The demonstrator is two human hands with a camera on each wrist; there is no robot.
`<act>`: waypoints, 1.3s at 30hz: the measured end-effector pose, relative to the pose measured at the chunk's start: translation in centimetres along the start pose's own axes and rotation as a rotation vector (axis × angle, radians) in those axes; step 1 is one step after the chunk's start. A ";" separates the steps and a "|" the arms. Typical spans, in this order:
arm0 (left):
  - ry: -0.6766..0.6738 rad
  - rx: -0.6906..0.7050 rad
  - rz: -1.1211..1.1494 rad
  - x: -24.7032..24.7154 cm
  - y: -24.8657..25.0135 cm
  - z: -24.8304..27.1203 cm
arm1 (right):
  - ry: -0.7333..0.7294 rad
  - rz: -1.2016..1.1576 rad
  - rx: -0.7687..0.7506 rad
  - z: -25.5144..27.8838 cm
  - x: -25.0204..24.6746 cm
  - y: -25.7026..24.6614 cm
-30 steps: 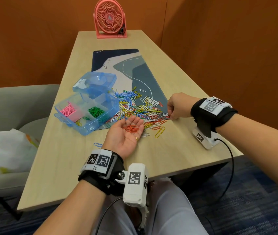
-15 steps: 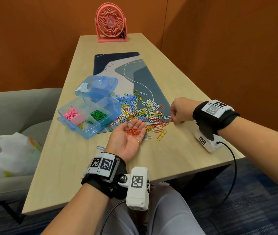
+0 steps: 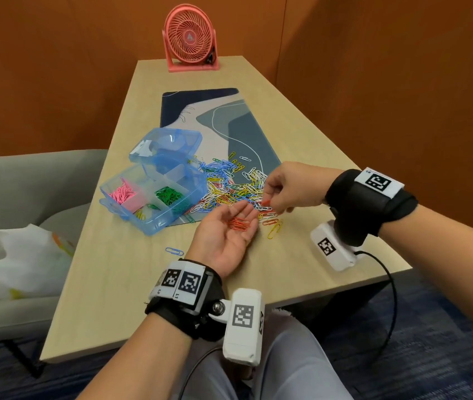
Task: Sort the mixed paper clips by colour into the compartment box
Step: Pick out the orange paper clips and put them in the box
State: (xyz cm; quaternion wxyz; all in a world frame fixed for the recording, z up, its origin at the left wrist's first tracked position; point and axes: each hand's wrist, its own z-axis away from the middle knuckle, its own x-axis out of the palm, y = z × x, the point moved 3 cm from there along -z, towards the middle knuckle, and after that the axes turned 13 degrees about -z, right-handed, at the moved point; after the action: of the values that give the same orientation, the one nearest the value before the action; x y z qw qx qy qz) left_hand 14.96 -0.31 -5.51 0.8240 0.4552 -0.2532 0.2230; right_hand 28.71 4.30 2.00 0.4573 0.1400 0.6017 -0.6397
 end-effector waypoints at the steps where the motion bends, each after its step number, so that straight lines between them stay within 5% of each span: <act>1: -0.018 -0.003 0.021 0.3 -0.1 0.2 | -0.024 -0.022 -0.041 0.1 0.5 -0.9; 6: -0.014 -0.039 0.122 0.8 -0.3 0.2 | -0.041 -0.076 -0.082 -0.2 0.0 -2.0; 11: 0.019 -0.035 0.077 0.0 -0.5 -0.2 | 0.121 0.102 0.152 -1.6 -2.8 2.2; 20: 0.032 -0.014 0.091 -0.6 -0.7 -0.7 | 0.070 0.205 0.348 -2.5 -2.5 6.4; 29: 0.023 -0.001 0.118 -0.4 -0.4 -0.4 | 0.045 0.292 0.259 -2.1 -2.0 5.6; 39: 0.025 0.024 0.139 -0.6 0.1 0.0 | -0.045 0.327 -0.025 -2.2 0.0 3.0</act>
State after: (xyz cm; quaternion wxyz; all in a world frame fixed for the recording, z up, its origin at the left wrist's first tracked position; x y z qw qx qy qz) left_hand 14.39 -0.34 -5.79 0.8040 0.4436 -0.2711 0.2886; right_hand 30.13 6.72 -0.45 0.5706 0.2160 0.5683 -0.5520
